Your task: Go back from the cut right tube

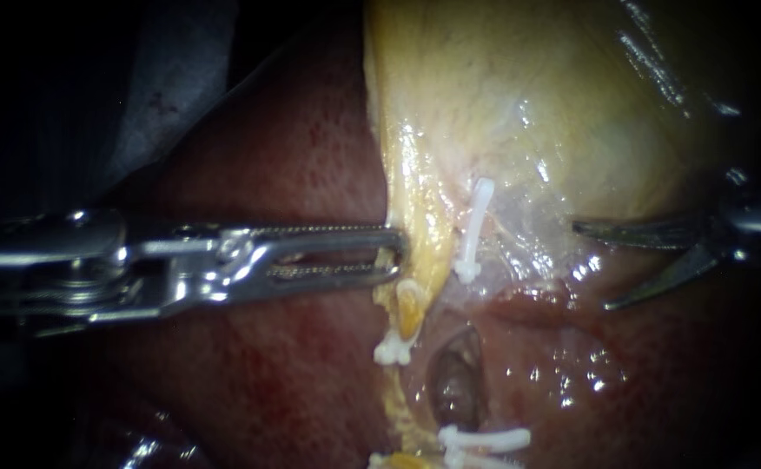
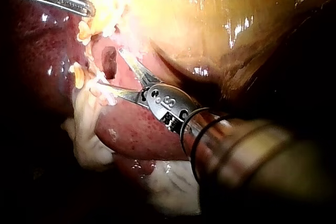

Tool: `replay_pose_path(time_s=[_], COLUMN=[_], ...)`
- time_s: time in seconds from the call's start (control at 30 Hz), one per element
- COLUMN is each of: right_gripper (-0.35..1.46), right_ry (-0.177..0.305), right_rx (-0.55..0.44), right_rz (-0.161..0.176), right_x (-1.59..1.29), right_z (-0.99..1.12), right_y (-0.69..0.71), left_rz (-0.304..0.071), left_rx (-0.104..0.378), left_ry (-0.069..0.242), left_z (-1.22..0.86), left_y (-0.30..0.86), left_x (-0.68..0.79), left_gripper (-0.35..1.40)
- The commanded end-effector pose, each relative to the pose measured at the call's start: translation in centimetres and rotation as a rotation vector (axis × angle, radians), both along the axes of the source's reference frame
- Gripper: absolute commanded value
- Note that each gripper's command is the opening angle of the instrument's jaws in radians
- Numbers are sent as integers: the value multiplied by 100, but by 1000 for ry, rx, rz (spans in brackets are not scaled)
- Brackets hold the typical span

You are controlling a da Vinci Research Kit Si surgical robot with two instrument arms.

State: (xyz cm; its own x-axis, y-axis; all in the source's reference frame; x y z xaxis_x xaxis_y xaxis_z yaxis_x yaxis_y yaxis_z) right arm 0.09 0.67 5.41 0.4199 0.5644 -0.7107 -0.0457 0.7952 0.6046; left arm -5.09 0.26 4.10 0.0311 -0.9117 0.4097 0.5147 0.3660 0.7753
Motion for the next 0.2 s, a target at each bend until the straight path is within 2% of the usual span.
replay_pose_path(time_s=[0.03,0.2], right_gripper=[79,79], right_ry=[0,0], right_rx=[0,0], right_rz=[0,0], right_x=[0,0], right_z=[0,0], right_y=[0,0], left_rz=[0,0], left_rx=[0,0], left_ry=[0,1], left_z=[0,1], left_y=[0,0], left_x=[0,0], left_gripper=[-35,-35])
